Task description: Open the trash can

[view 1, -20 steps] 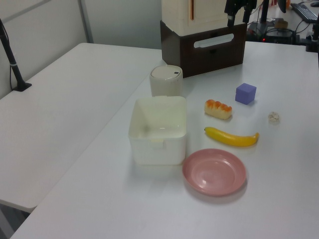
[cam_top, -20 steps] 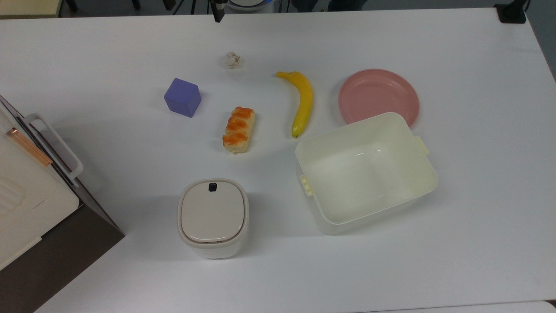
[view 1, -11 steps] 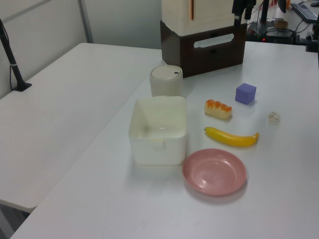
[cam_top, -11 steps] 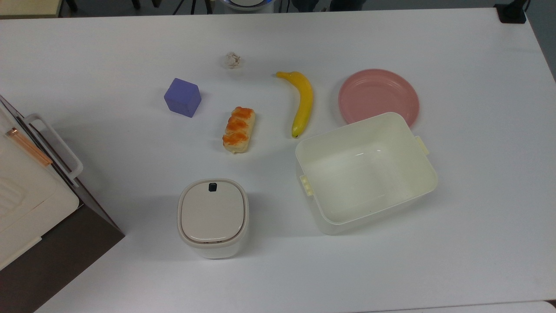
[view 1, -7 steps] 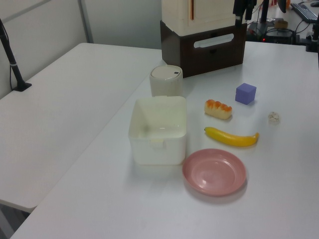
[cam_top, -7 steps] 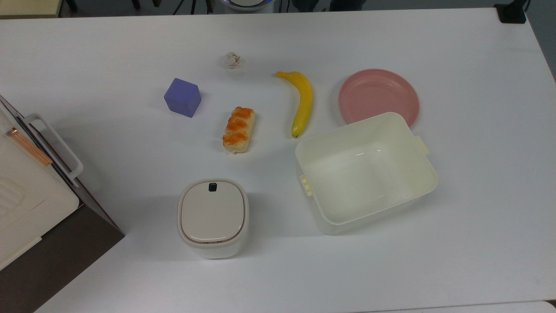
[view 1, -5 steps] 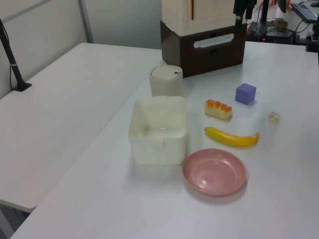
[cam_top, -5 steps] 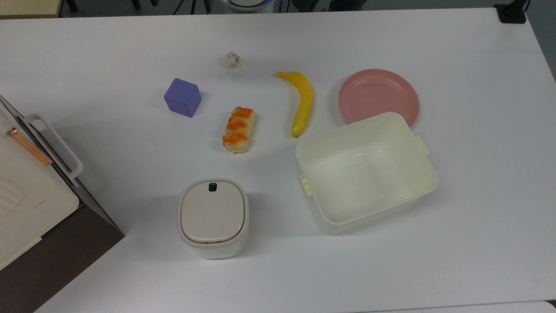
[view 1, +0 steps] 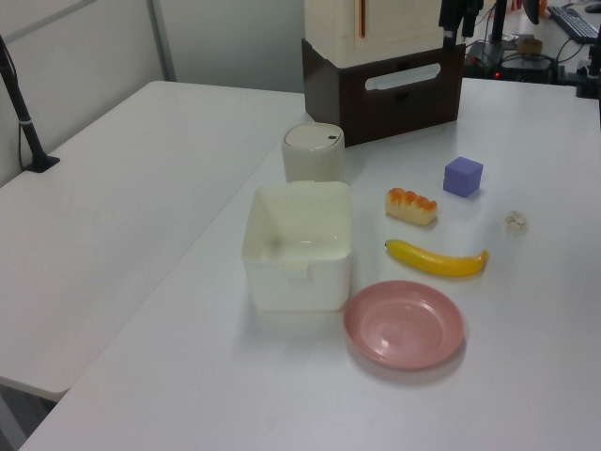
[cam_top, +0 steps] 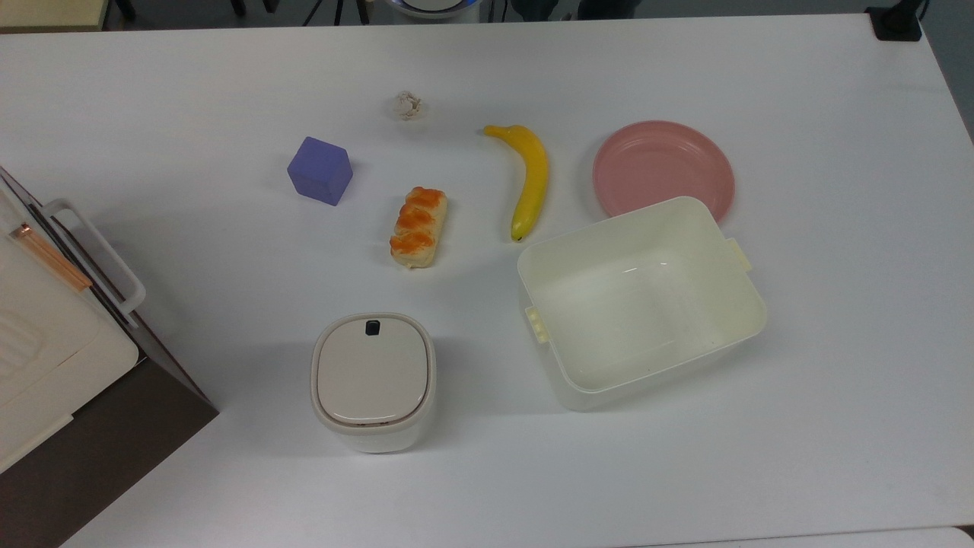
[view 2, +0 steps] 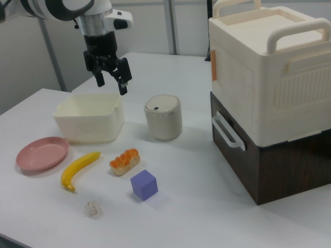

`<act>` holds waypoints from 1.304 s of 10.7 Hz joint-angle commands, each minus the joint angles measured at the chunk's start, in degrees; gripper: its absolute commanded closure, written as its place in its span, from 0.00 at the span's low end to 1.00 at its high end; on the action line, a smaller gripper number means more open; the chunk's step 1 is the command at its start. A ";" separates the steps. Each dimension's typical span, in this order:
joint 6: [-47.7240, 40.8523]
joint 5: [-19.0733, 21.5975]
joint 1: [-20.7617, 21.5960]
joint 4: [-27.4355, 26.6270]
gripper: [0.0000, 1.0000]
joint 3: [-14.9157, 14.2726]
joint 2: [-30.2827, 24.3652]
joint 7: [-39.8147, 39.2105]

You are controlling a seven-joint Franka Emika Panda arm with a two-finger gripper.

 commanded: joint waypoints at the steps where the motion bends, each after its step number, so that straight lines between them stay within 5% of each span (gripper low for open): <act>1: -0.99 -0.98 0.98 0.54 0.00 -0.20 0.26 -0.97; 14: -0.99 -1.95 1.69 -0.25 0.00 0.16 0.52 -3.42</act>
